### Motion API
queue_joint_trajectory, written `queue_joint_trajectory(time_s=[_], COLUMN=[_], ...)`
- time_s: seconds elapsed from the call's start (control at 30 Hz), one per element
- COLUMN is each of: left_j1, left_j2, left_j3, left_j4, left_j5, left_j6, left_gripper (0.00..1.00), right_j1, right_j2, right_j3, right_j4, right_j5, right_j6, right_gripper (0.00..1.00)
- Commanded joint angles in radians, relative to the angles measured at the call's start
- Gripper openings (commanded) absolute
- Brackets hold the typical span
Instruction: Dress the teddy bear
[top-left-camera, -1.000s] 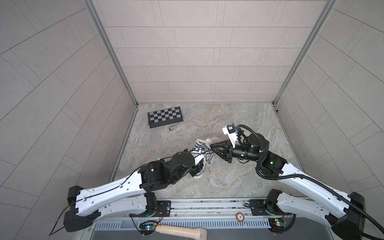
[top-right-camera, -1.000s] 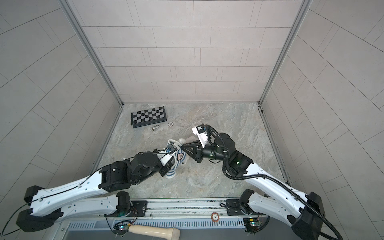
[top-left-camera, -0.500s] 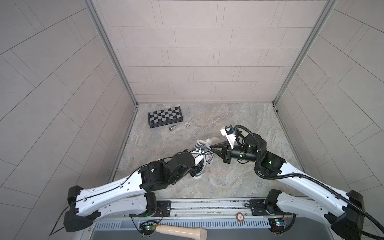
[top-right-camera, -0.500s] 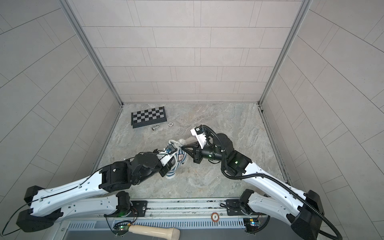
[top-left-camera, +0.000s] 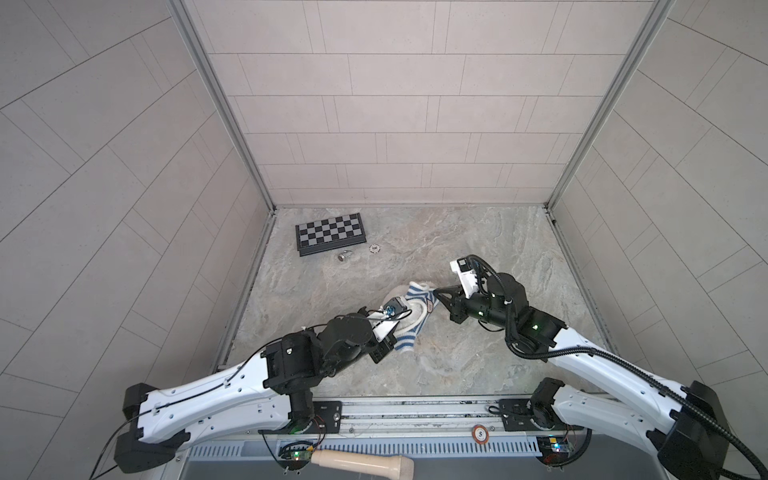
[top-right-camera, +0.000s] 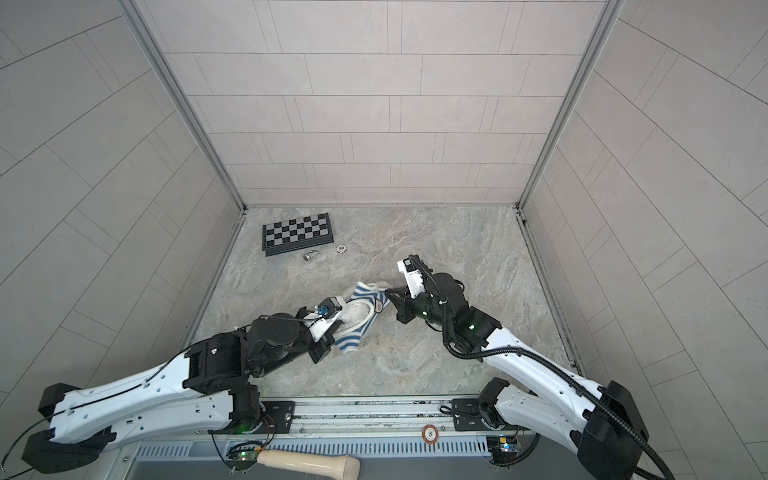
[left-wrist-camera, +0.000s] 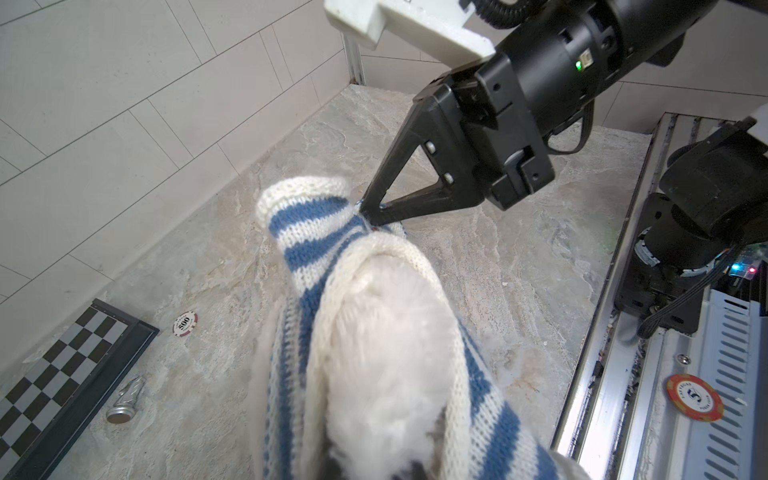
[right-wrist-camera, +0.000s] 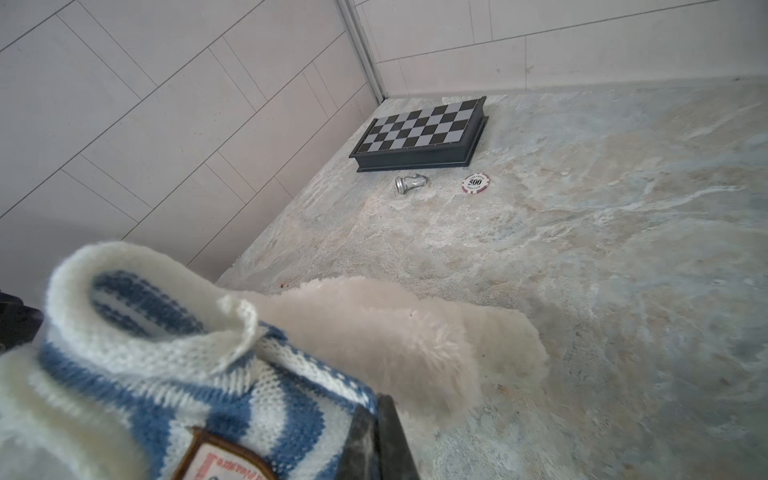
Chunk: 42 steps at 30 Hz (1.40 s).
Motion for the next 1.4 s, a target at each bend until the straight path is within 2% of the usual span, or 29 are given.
queue_joint_trajectory(time_s=[0.0,0.13,0.2,0.33,0.4,0.5,0.57,0.63,0.73,0.8,0.93,1.03,1.17,1.37], left_j1=[-0.005,-0.005,-0.005,-0.005,-0.005,-0.005,-0.005,-0.004,-0.005,-0.005,-0.005,-0.005,-0.005,-0.005], left_j2=[-0.032,-0.069,-0.099,-0.139,-0.14,-0.146,-0.156,-0.162,-0.161,-0.158,-0.15,-0.134,-0.102,-0.064], left_j3=[-0.009,-0.003,-0.004,-0.024,-0.018,-0.004,-0.011,-0.021,-0.024,-0.024,-0.044,-0.071,-0.064,-0.076], left_j4=[0.123,0.179,0.196,0.243,0.243,0.231,0.253,0.289,0.349,0.398,0.479,0.563,0.61,0.682], left_j5=[0.0,-0.109,-0.139,-0.133,-0.126,-0.142,-0.149,-0.151,-0.151,-0.138,-0.165,-0.175,-0.165,-0.15], left_j6=[-0.06,-0.148,-0.194,-0.268,-0.283,-0.31,-0.333,-0.369,-0.429,-0.459,-0.558,-0.633,-0.668,-0.699], left_gripper=[0.0,0.0,0.0,0.0,0.0,0.0,0.0,0.0,0.0,0.0,0.0,0.0,0.0,0.0], right_j1=[0.043,0.033,0.013,0.062,0.109,0.125,0.125,0.126,0.144,0.157,0.195,0.221,0.242,0.259], right_j2=[0.027,0.014,-0.027,-0.172,-0.251,-0.347,-0.373,-0.391,-0.461,-0.483,-0.452,-0.422,-0.35,-0.233], right_j3=[0.041,0.008,-0.015,-0.039,-0.071,-0.094,-0.082,-0.072,-0.152,-0.196,-0.207,-0.221,-0.208,-0.167], right_j4=[-0.037,-0.072,-0.053,0.075,0.108,0.139,0.115,0.107,0.229,0.274,0.3,0.353,0.47,0.545], right_j5=[0.04,0.058,0.028,-0.029,-0.055,-0.09,-0.123,-0.151,-0.142,-0.125,-0.122,-0.084,-0.087,-0.062], right_j6=[-0.078,-0.1,-0.086,-0.141,-0.208,-0.233,-0.238,-0.233,-0.187,-0.18,-0.188,-0.202,-0.195,-0.203], right_gripper=[0.0,0.0,0.0,0.06,0.07,0.1,0.17,0.3,0.48,0.52,0.5,0.42,0.39,0.35])
